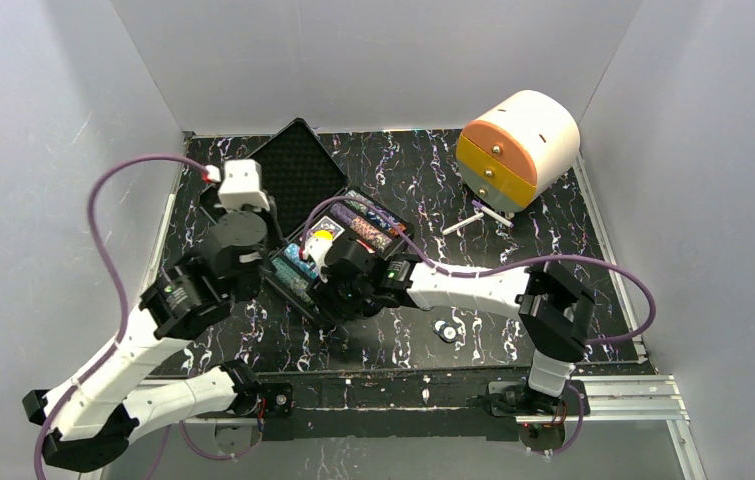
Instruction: Pack up texas hold em set
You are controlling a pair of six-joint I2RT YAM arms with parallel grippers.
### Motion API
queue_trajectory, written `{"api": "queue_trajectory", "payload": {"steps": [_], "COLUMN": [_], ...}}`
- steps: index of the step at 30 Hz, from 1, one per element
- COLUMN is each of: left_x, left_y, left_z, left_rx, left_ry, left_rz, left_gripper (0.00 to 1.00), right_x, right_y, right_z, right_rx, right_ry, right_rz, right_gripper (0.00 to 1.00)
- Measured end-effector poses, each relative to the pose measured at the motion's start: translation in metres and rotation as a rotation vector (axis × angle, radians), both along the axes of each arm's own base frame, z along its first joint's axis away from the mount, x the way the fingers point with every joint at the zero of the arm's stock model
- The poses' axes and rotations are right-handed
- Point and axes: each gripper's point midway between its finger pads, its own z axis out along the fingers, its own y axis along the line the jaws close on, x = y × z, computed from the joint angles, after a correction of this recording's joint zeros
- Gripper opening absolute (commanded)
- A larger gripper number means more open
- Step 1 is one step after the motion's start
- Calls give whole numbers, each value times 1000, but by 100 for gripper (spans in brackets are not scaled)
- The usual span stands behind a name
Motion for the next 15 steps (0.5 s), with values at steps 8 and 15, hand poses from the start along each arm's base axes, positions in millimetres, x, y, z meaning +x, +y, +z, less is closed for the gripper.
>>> {"api": "queue_trajectory", "payload": {"steps": [8, 15], "left_x": [-7, -9], "left_y": [25, 28], "left_z": [80, 87], "left_rx": [-125, -132], "left_ry": [-179, -192], "left_rz": [58, 60], "left_gripper": [0, 0], "right_x": [-19, -41], "right_y": [-9, -30], "right_z": [0, -19], "right_rx": [-10, 21], "right_ry": [-128, -245], "right_rz": [423, 747], "right_gripper": [71, 74]}}
